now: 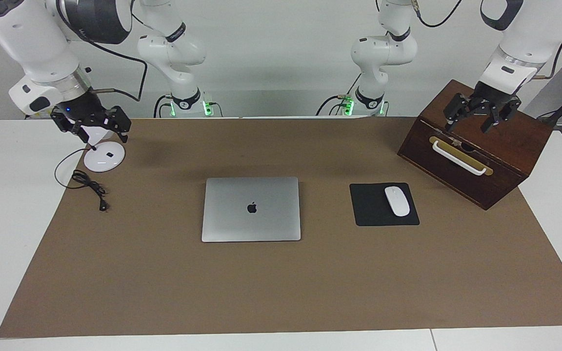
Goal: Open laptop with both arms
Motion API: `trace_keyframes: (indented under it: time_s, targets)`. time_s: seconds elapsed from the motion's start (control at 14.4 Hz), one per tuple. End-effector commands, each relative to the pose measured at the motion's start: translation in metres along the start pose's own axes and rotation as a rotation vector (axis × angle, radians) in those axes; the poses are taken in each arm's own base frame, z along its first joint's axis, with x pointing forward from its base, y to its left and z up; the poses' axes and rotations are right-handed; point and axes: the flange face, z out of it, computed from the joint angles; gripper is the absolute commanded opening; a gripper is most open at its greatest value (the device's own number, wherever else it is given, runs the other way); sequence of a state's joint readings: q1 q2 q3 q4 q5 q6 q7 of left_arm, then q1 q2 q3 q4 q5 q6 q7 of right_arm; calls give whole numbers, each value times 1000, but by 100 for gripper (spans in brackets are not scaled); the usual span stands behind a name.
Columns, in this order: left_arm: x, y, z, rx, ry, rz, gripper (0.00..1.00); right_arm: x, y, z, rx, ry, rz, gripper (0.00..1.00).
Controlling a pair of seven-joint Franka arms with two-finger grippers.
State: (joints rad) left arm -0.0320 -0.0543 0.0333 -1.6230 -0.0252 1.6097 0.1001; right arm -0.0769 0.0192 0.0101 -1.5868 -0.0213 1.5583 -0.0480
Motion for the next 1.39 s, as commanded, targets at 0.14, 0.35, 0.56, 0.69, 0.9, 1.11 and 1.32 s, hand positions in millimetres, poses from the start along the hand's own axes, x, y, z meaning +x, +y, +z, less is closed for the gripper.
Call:
trace_keyframes:
  time_s: [0.14, 0.35, 0.56, 0.69, 0.9, 1.11, 1.32]
  targets:
    - [1, -2, -6, 12, -2, -5, 100, -8, 3, -1, 2, 6, -25, 100]
    - [1, -2, -6, 12, -1, -5, 100, -8, 5, -1, 3, 5, -21, 100]
    - [1, -2, -5, 14, -2, -5, 100, -6, 22, -5, 3, 35, 9, 100]
    - [1, -2, -5, 13, -4, -5, 100, -2, 21, -6, 2, 67, -3, 100]
    - [0, -2, -6, 14, -1, -5, 100, 7, 28, -6, -17, 144, -145, 100]
    - [1, -2, -4, 13, -4, -5, 100, 22, 39, 5, -38, 263, -250, 100]
    - [4, -2, -6, 17, 20, -1, 100, 32, 29, 29, 84, 392, -278, 100]
